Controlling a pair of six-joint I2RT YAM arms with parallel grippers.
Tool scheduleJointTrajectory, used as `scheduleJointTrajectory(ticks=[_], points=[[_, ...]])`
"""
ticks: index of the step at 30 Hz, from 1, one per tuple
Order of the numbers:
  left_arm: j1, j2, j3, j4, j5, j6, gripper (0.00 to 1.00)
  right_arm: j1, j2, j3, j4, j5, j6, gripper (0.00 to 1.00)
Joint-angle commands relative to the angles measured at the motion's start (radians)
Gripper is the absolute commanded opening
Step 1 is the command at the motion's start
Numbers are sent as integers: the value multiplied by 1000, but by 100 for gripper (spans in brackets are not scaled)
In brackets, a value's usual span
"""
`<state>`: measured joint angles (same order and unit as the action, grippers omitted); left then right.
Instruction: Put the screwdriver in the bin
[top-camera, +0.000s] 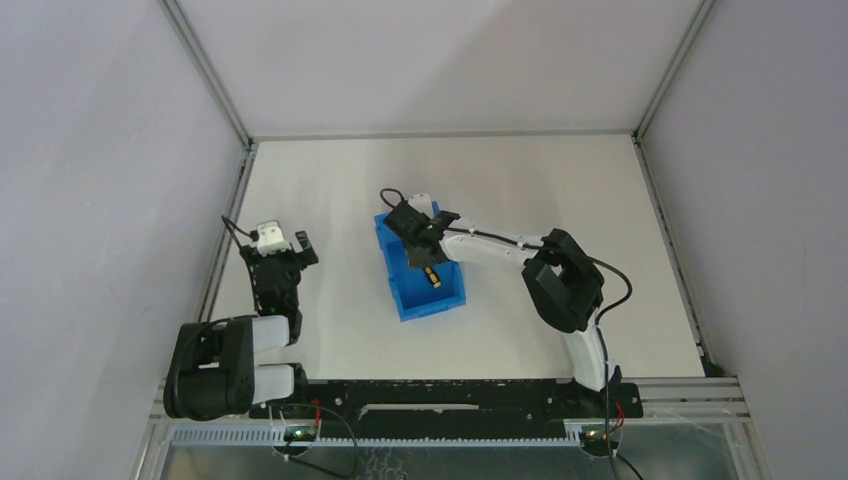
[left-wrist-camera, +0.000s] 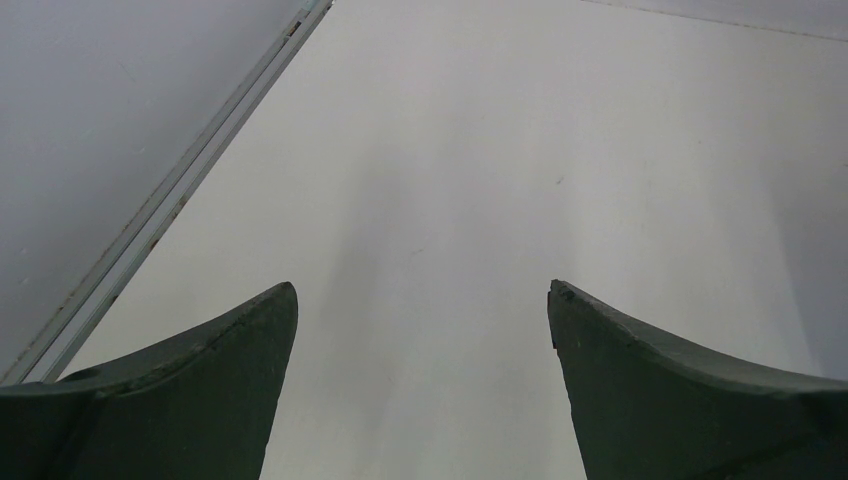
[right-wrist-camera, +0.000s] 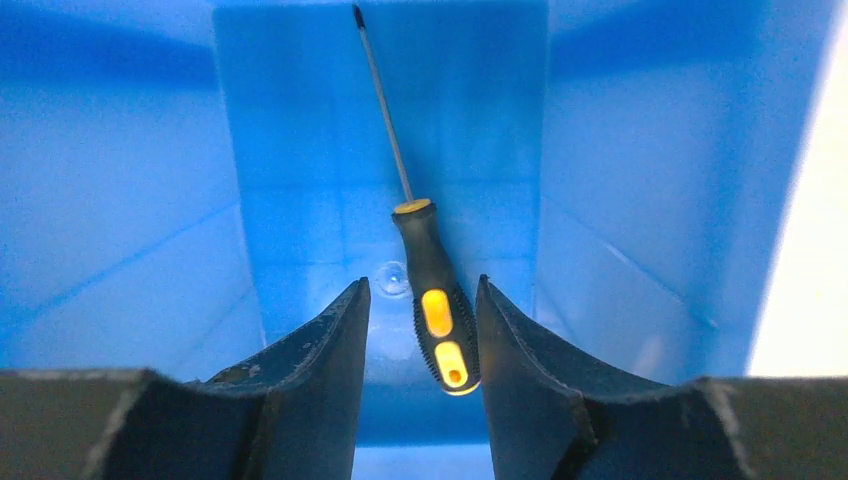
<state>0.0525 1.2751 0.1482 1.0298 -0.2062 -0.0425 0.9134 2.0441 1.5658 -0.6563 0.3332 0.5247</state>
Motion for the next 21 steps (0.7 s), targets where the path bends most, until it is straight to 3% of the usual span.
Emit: scheduleJointTrajectory(ticks=[1,7,12,14,21], points=[[-5,-14,43,33,-4,21,100,29,-117,102,-61,75,-24,51],[-5,-14,43,33,-4,21,100,33,-274,122,-102,115,-54,59],[-5,-14,42,33,-4,21,100,-53,-466,52,-118,174,-139,82],[-5,-14,42,33,-4,21,100,-126,-557,7,-108,169,-172,98],[-5,-15,41,33,-4,21,100,-535,-892,-192,-42,-70,-280,100]])
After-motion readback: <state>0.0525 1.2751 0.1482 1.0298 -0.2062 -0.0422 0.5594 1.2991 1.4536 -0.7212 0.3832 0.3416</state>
